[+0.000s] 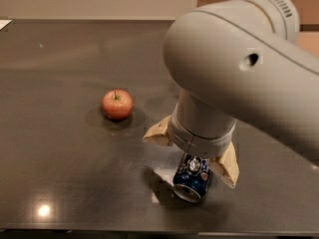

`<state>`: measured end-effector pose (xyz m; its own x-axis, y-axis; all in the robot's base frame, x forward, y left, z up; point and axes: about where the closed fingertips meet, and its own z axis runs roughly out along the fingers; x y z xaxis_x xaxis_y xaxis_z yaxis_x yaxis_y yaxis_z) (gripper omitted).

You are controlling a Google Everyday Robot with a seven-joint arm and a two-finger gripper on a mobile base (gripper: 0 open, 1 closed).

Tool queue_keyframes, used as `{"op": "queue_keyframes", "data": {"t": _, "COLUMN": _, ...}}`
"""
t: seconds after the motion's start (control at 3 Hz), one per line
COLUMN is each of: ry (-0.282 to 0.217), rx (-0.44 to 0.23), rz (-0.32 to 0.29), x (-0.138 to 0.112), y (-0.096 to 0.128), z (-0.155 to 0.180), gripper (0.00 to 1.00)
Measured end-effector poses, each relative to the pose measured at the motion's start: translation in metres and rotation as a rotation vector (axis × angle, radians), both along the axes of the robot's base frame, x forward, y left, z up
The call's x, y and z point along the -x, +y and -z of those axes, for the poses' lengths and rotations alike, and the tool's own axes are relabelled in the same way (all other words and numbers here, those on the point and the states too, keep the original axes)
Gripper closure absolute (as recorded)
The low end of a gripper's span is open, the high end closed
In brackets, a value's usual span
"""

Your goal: Place pepsi can upright

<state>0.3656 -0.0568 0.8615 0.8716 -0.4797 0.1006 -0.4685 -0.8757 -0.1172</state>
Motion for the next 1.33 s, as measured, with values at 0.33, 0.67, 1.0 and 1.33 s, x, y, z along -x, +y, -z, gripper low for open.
{"op": "queue_keyframes", "data": {"t": 0.33, "ry": -0.009, "rx": 0.051, "rz": -0.039, "x": -0.002, "y": -0.006, "z": 0.011, "gripper": 0.00}}
{"op": "queue_keyframes", "data": {"t": 0.67, "ry": -0.007, "rx": 0.092, "rz": -0.059, "x": -0.006, "y": -0.011, "z": 0.017, "gripper": 0.18}}
{"op": "queue_keyframes", "data": {"t": 1.0, "ry": 0.004, "rx": 0.125, "rz": -0.069, "x": -0.008, "y": -0.016, "z": 0.023, "gripper": 0.41}}
{"op": "queue_keyframes", "data": {"t": 1.33, "ry": 0.020, "rx": 0.150, "rz": -0.081, "x": -0.005, "y": -0.021, "z": 0.026, "gripper": 0.64}}
